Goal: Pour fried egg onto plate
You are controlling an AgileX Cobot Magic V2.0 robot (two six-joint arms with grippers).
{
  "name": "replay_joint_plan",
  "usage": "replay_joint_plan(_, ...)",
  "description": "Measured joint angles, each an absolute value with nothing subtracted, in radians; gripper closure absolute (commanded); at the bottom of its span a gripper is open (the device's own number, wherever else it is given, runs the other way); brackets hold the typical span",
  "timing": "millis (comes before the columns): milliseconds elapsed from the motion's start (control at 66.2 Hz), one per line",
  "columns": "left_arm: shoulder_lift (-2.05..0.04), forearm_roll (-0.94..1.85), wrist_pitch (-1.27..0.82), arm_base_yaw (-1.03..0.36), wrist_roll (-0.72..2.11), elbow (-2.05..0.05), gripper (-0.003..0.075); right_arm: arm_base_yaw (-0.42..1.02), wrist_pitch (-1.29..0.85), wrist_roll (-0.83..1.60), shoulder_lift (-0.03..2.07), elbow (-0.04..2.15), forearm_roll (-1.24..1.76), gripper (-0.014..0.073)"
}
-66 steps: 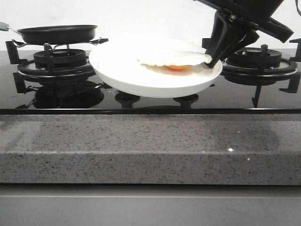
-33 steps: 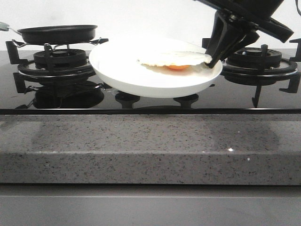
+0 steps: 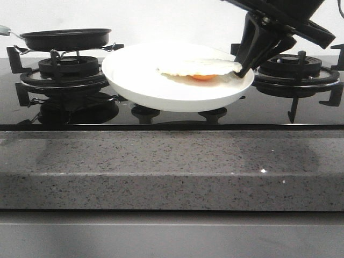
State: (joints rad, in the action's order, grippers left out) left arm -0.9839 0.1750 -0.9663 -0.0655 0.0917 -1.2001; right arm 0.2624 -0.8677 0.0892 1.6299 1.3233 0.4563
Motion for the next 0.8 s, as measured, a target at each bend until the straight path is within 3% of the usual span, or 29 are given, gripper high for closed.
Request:
replay_joint_plan(347,-0.775,0.097,-0.972,-0.111,0.03,-0.998,0.0195,0.262,-0.868,0.091,1.63,1.323,0.456,0.0659)
replay_joint_plan(800,-0.763,0.095,-0.974,-0.111,0.03,-0.985,0.0195,0.262,-0.856,0.091,1.63,1.323,0.456,0.0659)
